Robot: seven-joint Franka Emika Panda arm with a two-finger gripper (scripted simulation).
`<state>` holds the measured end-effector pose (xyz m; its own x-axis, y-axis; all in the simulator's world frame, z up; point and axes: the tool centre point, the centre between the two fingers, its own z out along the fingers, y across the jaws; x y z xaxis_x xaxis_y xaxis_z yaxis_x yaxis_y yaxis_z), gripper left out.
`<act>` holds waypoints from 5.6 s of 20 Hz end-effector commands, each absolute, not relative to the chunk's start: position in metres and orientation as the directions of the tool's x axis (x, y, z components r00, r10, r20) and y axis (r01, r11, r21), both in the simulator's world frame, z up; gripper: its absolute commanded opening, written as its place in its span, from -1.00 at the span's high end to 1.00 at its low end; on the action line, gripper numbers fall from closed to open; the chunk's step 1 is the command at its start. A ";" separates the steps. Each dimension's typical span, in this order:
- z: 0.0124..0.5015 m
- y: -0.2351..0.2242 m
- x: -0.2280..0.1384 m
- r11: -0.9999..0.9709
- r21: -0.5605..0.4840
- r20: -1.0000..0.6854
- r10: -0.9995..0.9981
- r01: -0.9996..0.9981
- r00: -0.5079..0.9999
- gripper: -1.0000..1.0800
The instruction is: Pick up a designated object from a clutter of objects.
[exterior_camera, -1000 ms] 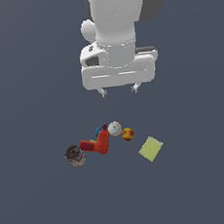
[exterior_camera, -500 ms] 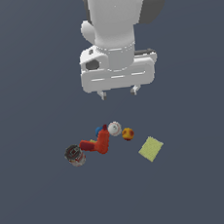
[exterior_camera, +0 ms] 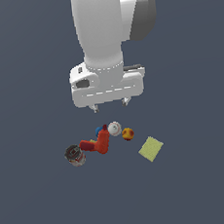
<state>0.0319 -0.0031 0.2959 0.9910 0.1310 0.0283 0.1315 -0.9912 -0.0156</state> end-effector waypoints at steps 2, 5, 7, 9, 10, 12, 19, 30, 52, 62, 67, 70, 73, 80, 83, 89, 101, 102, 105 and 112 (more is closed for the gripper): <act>0.280 -0.022 0.044 -0.983 -0.009 0.025 0.183 0.183 0.983 -0.92; 0.263 -0.040 0.054 -0.972 -0.004 0.022 0.234 0.234 0.972 -0.92; 0.252 -0.053 0.060 -0.963 -0.002 0.019 0.268 0.268 0.963 -0.92; 0.240 -0.066 0.066 -0.953 0.000 0.017 0.302 0.302 0.953 -0.92; 0.234 -0.072 0.069 -0.948 0.001 0.015 0.318 0.318 0.948 -0.92; 0.222 -0.086 0.074 -0.936 0.003 0.013 0.351 0.351 0.936 -0.92; 0.178 -0.131 0.086 -0.887 0.004 0.005 0.461 0.461 0.887 -0.92; 0.134 -0.175 0.091 -0.830 0.001 0.000 0.558 0.558 0.830 -0.92; 0.078 -0.181 0.090 -0.821 0.000 0.000 0.571 0.571 0.821 -0.92; 0.077 -0.181 0.091 -0.821 0.000 0.000 0.571 0.571 0.821 1.00; 0.078 -0.181 0.091 -0.821 0.000 0.000 0.571 0.571 0.821 1.00; 0.082 -0.179 0.091 -0.821 0.000 0.000 0.571 0.571 0.821 1.00; 0.091 -0.174 0.091 -0.821 0.000 0.000 0.571 0.571 0.821 1.00; 0.134 -0.148 0.089 -0.821 0.000 -0.001 0.571 0.571 0.821 1.00; 0.162 -0.132 0.089 -0.821 0.001 -0.001 0.572 0.572 0.821 1.00; 0.227 -0.093 0.087 -0.820 0.001 -0.002 0.572 0.572 0.820 1.00; 0.356 -0.018 0.086 -0.820 0.001 -0.001 0.572 0.572 0.820 1.00; 0.367 -0.012 0.087 -0.820 0.001 -0.001 0.572 0.572 0.820 1.00; 0.396 0.005 0.087 -0.820 0.001 -0.001 0.572 0.572 0.820 1.00; 0.444 0.032 0.090 -0.821 0.000 0.000 0.571 0.571 0.821 1.00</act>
<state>0.0895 0.0275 0.4336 0.8199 0.5724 -0.0025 0.5724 -0.8200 -0.0014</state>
